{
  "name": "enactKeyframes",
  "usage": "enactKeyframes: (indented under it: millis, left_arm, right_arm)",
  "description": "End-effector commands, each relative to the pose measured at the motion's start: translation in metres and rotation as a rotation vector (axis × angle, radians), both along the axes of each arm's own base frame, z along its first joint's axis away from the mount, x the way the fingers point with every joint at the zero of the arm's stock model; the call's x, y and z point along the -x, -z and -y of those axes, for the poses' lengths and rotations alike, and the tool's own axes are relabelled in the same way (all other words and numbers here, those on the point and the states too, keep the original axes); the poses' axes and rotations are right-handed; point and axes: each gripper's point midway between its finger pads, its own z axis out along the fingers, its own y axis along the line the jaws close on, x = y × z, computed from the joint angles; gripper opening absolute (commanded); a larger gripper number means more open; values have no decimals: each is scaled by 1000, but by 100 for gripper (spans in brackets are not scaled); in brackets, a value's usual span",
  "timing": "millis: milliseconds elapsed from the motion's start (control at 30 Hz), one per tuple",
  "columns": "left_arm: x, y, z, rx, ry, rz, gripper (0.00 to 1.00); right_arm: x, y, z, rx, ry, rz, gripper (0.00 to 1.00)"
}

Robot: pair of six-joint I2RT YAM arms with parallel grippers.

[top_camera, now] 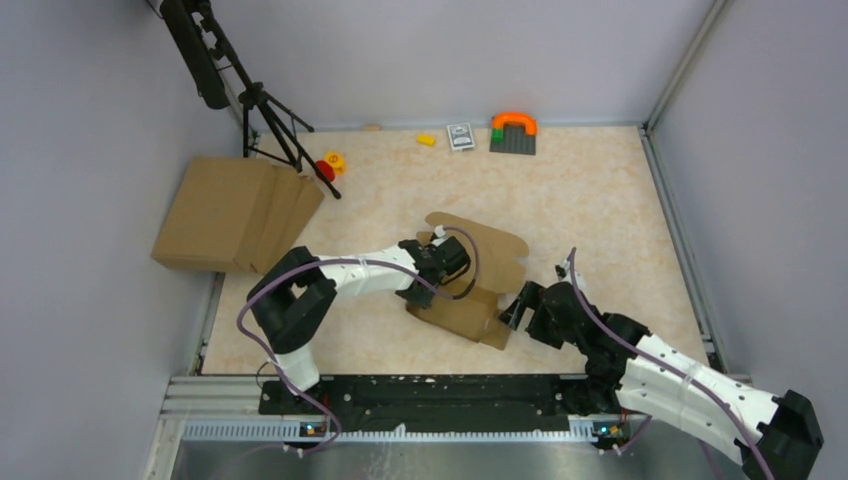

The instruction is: Fold the paper box

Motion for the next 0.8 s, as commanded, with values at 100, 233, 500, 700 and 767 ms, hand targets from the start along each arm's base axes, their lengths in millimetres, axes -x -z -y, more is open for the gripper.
enactKeyframes:
  millis: [100,233,500,700,767]
  left_arm:
    - [-14,-12,16,130,-7,-5,38]
    - [-17,-7,19,178,-25,-13,38]
    - [-23,0,5,124,-67,17,0]
    - [-18,4,2,131,-65,12,0]
    - [-16,7,3,138,-62,0,0]
  right_arm:
    - [-4,-9,-4,-13,-19,29,87]
    - [-3,-10,-4,-19,-20,31,86]
    - [1,2,9,60,13,-24,91]
    - [-2,9,-2,-7,-1,-9,88]
    - [-7,0,-22,-156,-26,36,88]
